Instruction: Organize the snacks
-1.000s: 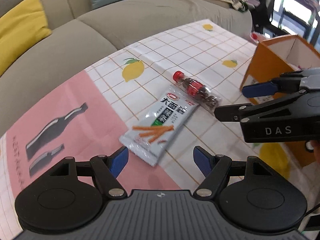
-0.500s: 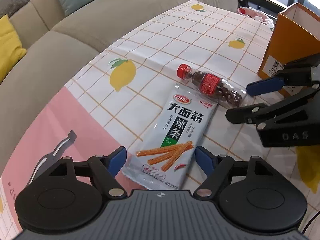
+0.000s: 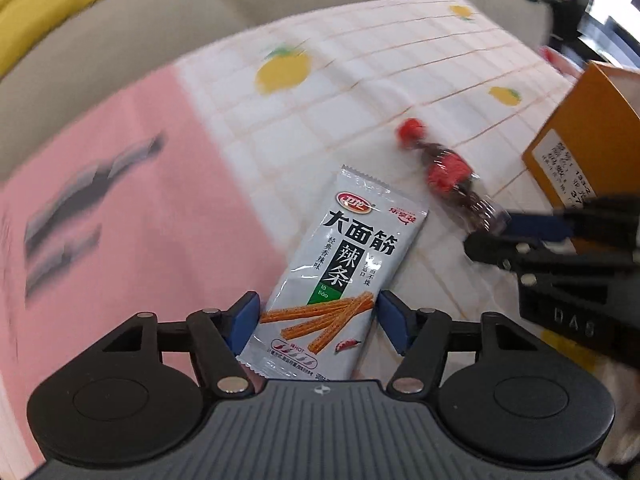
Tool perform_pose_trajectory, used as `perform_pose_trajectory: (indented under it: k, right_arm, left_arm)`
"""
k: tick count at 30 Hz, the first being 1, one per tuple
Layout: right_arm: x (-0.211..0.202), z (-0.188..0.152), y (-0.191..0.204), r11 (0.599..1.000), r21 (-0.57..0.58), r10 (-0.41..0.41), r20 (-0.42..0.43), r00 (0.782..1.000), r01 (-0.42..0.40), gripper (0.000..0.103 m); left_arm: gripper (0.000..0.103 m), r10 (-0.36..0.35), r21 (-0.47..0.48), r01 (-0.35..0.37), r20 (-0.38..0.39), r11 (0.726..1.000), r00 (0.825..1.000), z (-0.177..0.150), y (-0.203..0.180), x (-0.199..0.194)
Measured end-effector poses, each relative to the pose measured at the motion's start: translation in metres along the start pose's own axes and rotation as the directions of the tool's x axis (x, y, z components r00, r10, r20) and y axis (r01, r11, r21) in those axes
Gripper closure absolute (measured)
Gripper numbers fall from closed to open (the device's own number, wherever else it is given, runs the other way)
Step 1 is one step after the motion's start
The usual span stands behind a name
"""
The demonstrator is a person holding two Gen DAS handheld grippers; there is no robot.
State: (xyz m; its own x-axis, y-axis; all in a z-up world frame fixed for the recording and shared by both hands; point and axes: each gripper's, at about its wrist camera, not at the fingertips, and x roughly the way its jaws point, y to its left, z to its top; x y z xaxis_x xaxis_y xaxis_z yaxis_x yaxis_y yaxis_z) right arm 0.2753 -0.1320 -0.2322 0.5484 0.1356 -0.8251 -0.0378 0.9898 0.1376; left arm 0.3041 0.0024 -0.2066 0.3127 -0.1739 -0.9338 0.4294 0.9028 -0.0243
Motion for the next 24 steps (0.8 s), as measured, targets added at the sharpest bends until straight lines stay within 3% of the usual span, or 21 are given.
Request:
perform_pose_trajectory:
  k: [6,12,16,19,22,24]
  right_arm:
    - [-0.024,-0.040,0.018,0.999,-0.036,0.021,-0.041,0.999,-0.022,0.076]
    - [-0.046,-0.074,0.032,0.995,-0.097,0.029,-0.090,0.995,-0.038,0.076]
    - [-0.059,-0.091,0.034,0.991,-0.124,0.041,-0.133,0.990,-0.058,0.076]
    - [-0.068,-0.104,0.034,0.987,-0.144,0.049,-0.156,0.987,-0.072,0.076]
    - [-0.075,-0.114,0.035,0.984,-0.158,0.055,-0.162,0.985,-0.081,0.076]
    - [-0.078,-0.117,0.036,0.983,-0.168,0.050,-0.161,0.986,-0.078,0.075]
  left_arm:
    - [0.032,0.030,-0.245,-0.044,-0.059,0.969,0.998,-0.046,-0.008,-0.022]
    - [0.032,0.042,-0.437,-0.082,-0.101,0.896,0.994,-0.088,-0.015,-0.043]
    - [0.031,0.037,-0.532,-0.106,-0.139,0.840,0.990,-0.112,-0.015,-0.053]
    - [0.030,0.029,-0.569,-0.120,-0.167,0.814,0.986,-0.127,-0.014,-0.057]
    - [0.028,0.024,-0.588,-0.116,-0.162,0.801,0.986,-0.134,-0.015,-0.059]
    - [0.023,0.024,-0.580,-0.110,-0.155,0.807,0.988,-0.134,-0.016,-0.059]
